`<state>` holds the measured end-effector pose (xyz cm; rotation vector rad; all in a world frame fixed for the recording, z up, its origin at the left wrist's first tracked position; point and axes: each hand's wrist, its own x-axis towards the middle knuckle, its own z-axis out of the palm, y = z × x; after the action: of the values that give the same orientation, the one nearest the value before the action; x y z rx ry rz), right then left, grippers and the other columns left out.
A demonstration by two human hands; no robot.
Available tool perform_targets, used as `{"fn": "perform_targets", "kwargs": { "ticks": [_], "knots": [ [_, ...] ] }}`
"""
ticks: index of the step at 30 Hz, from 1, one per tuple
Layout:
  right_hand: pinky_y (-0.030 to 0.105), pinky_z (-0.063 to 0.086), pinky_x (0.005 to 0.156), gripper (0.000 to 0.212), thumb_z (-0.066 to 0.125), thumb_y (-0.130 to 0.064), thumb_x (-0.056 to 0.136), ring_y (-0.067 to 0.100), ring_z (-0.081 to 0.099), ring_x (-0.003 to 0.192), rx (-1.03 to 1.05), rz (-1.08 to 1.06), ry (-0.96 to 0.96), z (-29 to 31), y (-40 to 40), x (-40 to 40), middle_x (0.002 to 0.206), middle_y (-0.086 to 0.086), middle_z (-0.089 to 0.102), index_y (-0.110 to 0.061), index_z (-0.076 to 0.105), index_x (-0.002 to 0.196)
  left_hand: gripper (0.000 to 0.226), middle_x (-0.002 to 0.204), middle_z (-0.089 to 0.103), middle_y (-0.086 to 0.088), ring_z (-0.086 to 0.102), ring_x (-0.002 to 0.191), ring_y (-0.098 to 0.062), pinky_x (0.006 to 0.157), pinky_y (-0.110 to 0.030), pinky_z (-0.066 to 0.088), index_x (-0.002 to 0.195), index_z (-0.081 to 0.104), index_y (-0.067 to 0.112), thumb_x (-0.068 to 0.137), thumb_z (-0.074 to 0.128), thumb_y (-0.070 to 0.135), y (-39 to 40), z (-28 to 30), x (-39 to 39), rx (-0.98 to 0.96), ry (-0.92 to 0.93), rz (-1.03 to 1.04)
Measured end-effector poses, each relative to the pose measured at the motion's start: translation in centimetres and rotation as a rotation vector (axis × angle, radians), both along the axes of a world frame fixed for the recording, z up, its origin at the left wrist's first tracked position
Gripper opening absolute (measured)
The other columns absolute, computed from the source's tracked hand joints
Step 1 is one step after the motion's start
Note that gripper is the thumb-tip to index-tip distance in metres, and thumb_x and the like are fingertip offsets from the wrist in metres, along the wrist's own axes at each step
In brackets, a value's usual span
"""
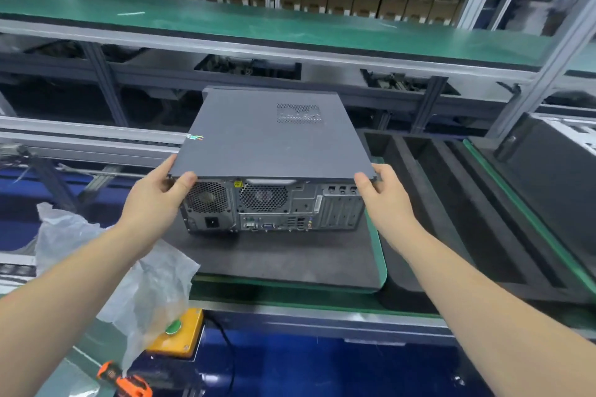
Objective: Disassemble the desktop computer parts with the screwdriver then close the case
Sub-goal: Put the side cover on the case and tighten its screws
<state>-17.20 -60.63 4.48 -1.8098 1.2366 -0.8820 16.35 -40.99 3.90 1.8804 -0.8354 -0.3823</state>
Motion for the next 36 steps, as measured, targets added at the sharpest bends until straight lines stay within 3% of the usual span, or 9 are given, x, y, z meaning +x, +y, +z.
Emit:
{"fn": "perform_targets", "kwargs": {
  "ticks": [3,8,11,14,20,25,28,31,36],
  "knots": [
    [0.029,0.049,0.088,0.060,0.058,-0.054,0.100,0.013,0.061,0.120,-0.055,0.081,0.184,0.5,0.3,-1.1,0.135,-0.014,0.062,-0.037,0.035,0.152,0.057,0.136,0.061,0.006,0.059,0.121,-0.023,0.096,-0.042,0.047,0.152,0.036,0.037,0.099,0.049,0.054,0.2,0.9,-0.4,0.167,-0.341,-0.026],
    [0.046,0.034,0.122,0.081,0.054,-0.056,0.102,0.019,0.015,0.159,-0.379,0.222,0.638,1.0,-0.9,-1.2,0.175,-0.004,0.004,-0.034,0.011,0.167,0.069,0.164,0.027,-0.018,0.034,0.146,-0.036,0.118,-0.047,0.031,0.159,0.027,0.009,0.104,0.045,0.046,-1.3,2.2,-0.6,0.412,-1.031,-0.208],
    [0.042,0.038,0.116,0.071,0.048,-0.048,0.107,0.019,0.023,0.157,-0.489,0.247,0.748,1.2,-1.4,-0.4,0.174,-0.002,0.012,-0.025,0.017,0.167,0.061,0.158,0.037,-0.022,0.036,0.147,-0.036,0.117,-0.047,0.033,0.155,0.034,0.002,0.107,0.042,0.038,-1.8,2.3,-0.3,0.484,-1.157,-0.236],
    [0.040,0.047,0.109,0.060,0.049,-0.035,0.109,0.025,0.045,0.146,-0.657,0.194,0.812,1.3,-1.3,-0.6,0.168,0.008,0.033,-0.012,0.033,0.162,0.052,0.133,0.061,-0.027,0.060,0.122,-0.041,0.094,-0.052,0.054,0.138,0.054,-0.006,0.103,0.046,0.031,-1.5,2.6,-0.2,0.409,-1.275,-0.234],
    [0.047,0.062,0.058,0.039,0.079,-0.004,0.091,0.040,0.076,0.096,-0.935,0.109,0.701,0.3,-0.5,-0.9,0.127,0.027,0.070,0.010,0.068,0.126,0.041,0.115,0.069,-0.019,0.066,0.102,-0.038,0.073,-0.048,0.060,0.123,0.063,-0.003,0.107,0.042,0.028,-0.6,2.8,-0.4,0.267,-1.352,-0.199],
    [0.044,0.046,0.110,0.059,0.055,-0.041,0.105,0.026,0.040,0.148,-0.657,0.198,0.672,0.3,-1.4,-0.5,0.164,0.007,0.039,-0.015,0.043,0.157,0.044,0.138,0.059,-0.025,0.057,0.127,-0.045,0.106,-0.054,0.048,0.139,0.057,-0.003,0.100,0.063,0.017,-1.3,1.6,-0.4,0.303,-1.246,-0.210],
    [0.042,0.038,0.117,0.061,0.045,-0.045,0.108,0.019,0.025,0.156,-0.575,0.241,0.691,0.8,-2.0,-0.8,0.172,-0.001,0.021,-0.030,0.028,0.164,0.042,0.135,0.061,-0.026,0.060,0.123,-0.043,0.099,-0.054,0.052,0.135,0.060,-0.005,0.098,0.065,0.015,-1.2,2.2,-0.2,0.294,-1.261,-0.216],
    [0.038,0.033,0.121,0.058,0.051,-0.034,0.108,0.025,0.032,0.154,-0.610,0.229,0.647,0.3,-1.1,-0.6,0.169,0.006,0.029,-0.020,0.035,0.162,0.037,0.124,0.068,-0.023,0.066,0.112,-0.040,0.085,-0.052,0.057,0.126,0.065,-0.004,0.094,0.070,0.013,-0.6,2.0,-1.0,0.249,-1.273,-0.181],
    [0.035,0.029,0.122,0.061,0.052,-0.044,0.106,0.020,0.034,0.152,-0.595,0.274,0.669,1.3,-2.4,-0.8,0.169,0.000,0.032,-0.024,0.036,0.162,0.044,0.150,0.053,0.001,0.050,0.138,-0.027,0.102,-0.044,0.049,0.145,0.055,0.021,0.102,0.057,0.032,-1.0,2.4,0.4,0.287,-0.998,-0.196]
  ]
}}
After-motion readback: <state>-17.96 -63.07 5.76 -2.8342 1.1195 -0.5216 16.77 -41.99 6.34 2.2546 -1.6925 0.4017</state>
